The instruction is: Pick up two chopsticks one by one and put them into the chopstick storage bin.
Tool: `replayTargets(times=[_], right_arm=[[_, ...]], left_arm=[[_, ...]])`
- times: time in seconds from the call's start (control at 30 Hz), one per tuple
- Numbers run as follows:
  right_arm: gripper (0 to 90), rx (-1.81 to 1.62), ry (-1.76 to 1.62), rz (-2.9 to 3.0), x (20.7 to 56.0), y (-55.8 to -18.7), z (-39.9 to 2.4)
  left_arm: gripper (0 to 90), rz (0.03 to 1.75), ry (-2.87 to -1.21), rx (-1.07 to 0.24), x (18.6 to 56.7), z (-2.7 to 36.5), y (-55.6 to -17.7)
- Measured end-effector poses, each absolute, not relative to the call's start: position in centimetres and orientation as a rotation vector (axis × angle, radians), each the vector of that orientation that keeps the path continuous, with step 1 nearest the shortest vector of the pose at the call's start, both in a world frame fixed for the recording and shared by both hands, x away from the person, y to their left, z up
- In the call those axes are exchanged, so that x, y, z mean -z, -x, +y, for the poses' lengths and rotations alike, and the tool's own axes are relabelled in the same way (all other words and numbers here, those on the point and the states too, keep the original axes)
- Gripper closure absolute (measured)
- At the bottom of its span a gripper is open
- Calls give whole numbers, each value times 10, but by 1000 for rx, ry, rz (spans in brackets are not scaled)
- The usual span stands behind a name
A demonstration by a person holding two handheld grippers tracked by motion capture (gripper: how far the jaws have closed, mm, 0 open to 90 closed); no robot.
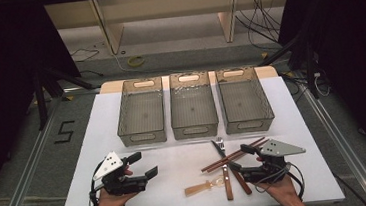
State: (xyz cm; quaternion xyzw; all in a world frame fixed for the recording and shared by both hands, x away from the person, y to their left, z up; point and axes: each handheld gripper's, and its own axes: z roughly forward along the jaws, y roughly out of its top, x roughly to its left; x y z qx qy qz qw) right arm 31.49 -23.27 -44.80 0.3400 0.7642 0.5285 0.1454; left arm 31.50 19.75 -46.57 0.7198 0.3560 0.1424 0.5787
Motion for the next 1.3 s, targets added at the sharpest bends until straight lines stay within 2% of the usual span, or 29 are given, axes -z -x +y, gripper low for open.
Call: replayTargets(times=[0.5,0.8,0.83,0.93,1.3], right_arm=[[270,-1286,-760,2383,423,-329,-235],[319,-1050,-590,2575,420,-350,-229],[359,-988,-558,2613,422,-354,-226],[384,-880,-494,2641,425,-359,-223],[565,-562,-286,2759,446,-382,-214]], left_arm=[[160,837,-1681,-330,466,198,-316],[160,838,-1687,-326,466,198,-316],[160,837,-1688,-326,466,198,-316],[160,836,-1689,-324,466,198,-317],[160,843,-1682,-322,466,199,-317]])
